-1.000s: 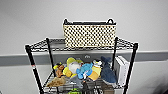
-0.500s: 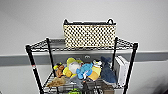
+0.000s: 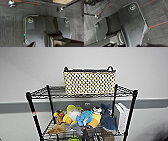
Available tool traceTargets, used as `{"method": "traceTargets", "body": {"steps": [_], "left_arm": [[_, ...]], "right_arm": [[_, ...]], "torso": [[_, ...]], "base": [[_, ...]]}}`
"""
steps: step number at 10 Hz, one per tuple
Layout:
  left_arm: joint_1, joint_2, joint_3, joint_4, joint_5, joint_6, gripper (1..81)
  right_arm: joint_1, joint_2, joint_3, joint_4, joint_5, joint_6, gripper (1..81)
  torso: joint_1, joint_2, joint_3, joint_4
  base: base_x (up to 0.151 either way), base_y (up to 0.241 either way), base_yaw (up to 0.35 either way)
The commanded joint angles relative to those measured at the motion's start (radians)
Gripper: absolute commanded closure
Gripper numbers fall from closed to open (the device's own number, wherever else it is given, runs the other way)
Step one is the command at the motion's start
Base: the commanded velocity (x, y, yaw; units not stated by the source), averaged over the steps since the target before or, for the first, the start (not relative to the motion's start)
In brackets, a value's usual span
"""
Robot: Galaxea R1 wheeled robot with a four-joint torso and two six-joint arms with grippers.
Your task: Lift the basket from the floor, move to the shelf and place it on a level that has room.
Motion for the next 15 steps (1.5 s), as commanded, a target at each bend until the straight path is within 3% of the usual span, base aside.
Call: {"method": "traceTargets", "body": {"steps": [1,4,7,11,15], "left_arm": [[-0.039,0.058,-0.120,0.019,0.022,0.002,1.0],[-0.016,0.158,-0.272,0.021,0.000,0.002,1.0],[-0.004,0.242,-0.363,0.021,-0.001,0.002,1.0],[-0.001,0.422,-0.577,0.056,-0.001,0.000,1.0],[-0.003,0.456,-0.621,0.056,-0.023,-0.001,1.0]], "right_arm": [[0.050,0.110,-0.178,-0.060,-0.045,-0.008,1.0],[0.043,0.210,-0.330,-0.052,-0.041,-0.006,1.0],[0.037,0.257,-0.392,-0.051,-0.001,-0.003,1.0],[0.013,0.282,-0.402,-0.063,0.042,-0.005,1.0],[0.014,0.300,-0.402,-0.063,0.053,-0.005,1.0]], "torso": [[0.000,0.000,0.000,0.000],[0.000,0.000,0.000,0.000],[0.000,0.000,0.000,0.000],[0.000,0.000,0.000,0.000],[-0.001,-0.001,0.001,0.000]], "base": [[0.000,0.000,0.000],[0.000,0.000,0.000],[0.000,0.000,0.000],[0.000,0.000,0.000],[0.000,0.000,0.000]]}}
